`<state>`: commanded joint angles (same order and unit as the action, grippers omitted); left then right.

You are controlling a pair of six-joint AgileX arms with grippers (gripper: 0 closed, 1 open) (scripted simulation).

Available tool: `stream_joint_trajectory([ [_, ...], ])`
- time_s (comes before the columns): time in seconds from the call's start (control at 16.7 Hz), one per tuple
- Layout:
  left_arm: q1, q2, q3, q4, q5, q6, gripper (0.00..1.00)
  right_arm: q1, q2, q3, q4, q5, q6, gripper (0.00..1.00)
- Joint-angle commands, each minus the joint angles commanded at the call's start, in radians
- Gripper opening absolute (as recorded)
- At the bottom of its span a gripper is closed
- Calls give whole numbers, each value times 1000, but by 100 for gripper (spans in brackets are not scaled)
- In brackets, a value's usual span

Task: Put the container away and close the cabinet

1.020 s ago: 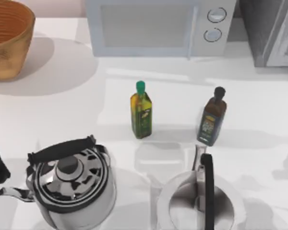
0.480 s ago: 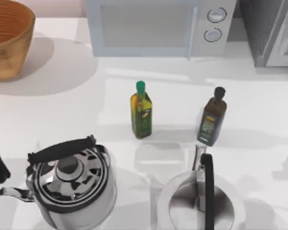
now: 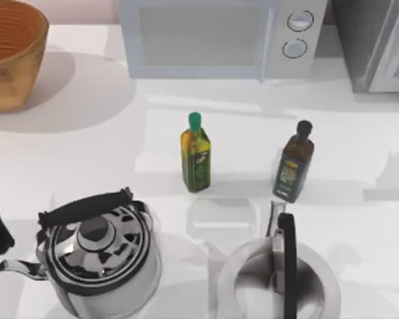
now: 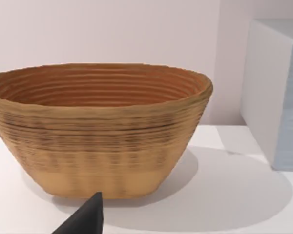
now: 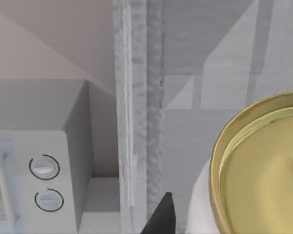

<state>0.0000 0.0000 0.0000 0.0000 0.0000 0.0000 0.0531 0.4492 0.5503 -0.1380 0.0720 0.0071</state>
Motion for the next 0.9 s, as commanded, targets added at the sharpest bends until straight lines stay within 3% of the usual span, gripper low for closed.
stream_joint_trajectory([
  [0.54, 0, 0, 0, 0, 0, 0, 100, 97, 628, 852, -202, 85, 7, 0],
  [0.9, 0, 0, 0, 0, 0, 0, 100, 128, 862, 1172, -277, 122, 10, 0],
])
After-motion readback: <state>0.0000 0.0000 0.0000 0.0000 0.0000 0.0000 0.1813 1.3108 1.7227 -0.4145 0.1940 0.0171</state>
